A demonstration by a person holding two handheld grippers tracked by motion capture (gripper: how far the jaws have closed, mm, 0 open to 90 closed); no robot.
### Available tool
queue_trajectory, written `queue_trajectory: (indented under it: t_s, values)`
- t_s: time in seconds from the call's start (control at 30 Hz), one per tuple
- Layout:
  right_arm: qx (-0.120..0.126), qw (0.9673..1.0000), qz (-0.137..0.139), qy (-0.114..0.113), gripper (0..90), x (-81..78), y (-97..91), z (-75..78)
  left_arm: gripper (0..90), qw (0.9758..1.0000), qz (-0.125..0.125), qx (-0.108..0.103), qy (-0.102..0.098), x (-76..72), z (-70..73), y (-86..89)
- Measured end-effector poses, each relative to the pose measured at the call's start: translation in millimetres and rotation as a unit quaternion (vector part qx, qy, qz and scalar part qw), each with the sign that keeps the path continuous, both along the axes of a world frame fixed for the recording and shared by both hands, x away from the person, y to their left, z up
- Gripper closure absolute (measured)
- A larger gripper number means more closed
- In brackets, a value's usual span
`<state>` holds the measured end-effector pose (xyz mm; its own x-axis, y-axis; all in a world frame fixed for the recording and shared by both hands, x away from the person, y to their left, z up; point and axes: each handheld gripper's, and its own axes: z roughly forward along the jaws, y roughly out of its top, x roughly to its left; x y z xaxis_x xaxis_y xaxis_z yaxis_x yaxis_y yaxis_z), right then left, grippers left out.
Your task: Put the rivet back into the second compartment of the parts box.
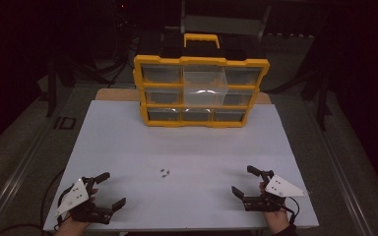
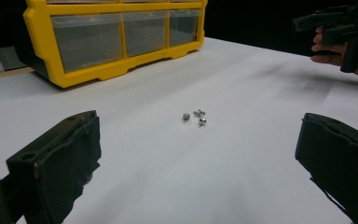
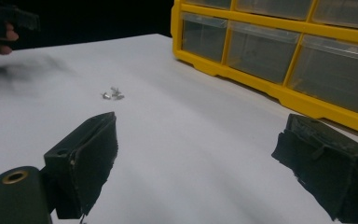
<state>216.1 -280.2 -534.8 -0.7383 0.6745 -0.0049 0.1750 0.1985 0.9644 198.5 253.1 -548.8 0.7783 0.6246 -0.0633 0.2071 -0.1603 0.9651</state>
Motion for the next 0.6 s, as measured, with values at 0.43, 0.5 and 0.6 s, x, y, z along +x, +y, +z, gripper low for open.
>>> queue_trajectory:
  t_s: [0.43,0.5,0.6]
  values:
    - [0.008,1.0000,0.002,0.003,10.8,-1.3,-0.1,-1.6,0.0,1.0000,0.007,0.004,0.003,0.6,5.0,-1.1]
    - [0.010,1.0000,0.001,0.001,10.8,-1.7,-0.3,-0.9,0.0,1.0000,0.008,0.001,0.003,0.7,7.2,-1.2]
    - [0.014,0.9999,-0.003,-0.003,10.8,-2.8,-1.4,1.0,0.0,0.9999,0.007,-0.008,0.010,1.7,16.6,-1.5]
